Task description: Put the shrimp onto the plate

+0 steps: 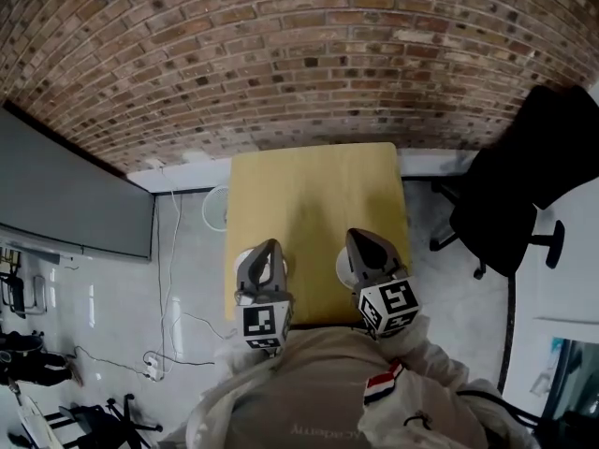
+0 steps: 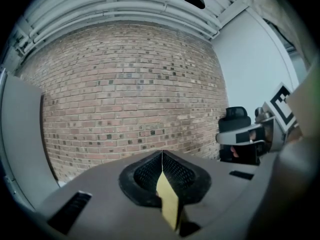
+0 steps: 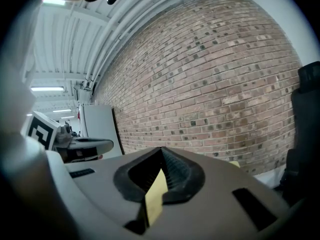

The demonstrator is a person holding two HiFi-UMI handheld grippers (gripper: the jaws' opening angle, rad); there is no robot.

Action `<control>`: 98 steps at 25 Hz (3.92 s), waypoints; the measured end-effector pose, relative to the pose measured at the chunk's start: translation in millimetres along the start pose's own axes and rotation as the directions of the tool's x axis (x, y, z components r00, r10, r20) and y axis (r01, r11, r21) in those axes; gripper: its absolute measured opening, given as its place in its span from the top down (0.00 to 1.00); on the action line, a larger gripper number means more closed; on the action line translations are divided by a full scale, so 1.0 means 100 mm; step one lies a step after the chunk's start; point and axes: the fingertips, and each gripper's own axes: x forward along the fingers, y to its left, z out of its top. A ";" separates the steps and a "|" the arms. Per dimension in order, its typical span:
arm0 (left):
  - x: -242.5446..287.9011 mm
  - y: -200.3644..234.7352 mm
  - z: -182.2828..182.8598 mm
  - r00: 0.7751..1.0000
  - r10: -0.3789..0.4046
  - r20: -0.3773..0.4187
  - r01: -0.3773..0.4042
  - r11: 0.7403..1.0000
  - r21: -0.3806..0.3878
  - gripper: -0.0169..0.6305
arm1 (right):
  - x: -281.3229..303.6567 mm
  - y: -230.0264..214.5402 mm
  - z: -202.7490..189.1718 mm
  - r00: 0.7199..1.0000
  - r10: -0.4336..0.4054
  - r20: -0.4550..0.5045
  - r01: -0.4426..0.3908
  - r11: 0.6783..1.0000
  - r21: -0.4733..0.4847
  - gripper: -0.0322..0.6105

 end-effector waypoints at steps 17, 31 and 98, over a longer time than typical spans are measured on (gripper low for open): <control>0.03 0.66 -0.87 0.978 0.006 -0.209 0.000 1.000 0.027 0.95 | 0.45 0.21 -0.20 0.998 0.007 -0.063 -0.008 1.000 -0.020 0.91; 0.00 0.66 -1.92 0.850 0.001 -0.527 -0.223 0.906 -0.359 0.85 | 0.51 0.12 -0.36 0.992 0.017 -0.125 -0.018 1.000 -0.010 0.91; 0.03 0.89 -3.42 0.523 0.090 -0.847 -0.663 0.667 -0.339 0.88 | 1.02 0.15 -0.78 0.940 0.071 -0.333 -0.070 0.997 0.013 0.91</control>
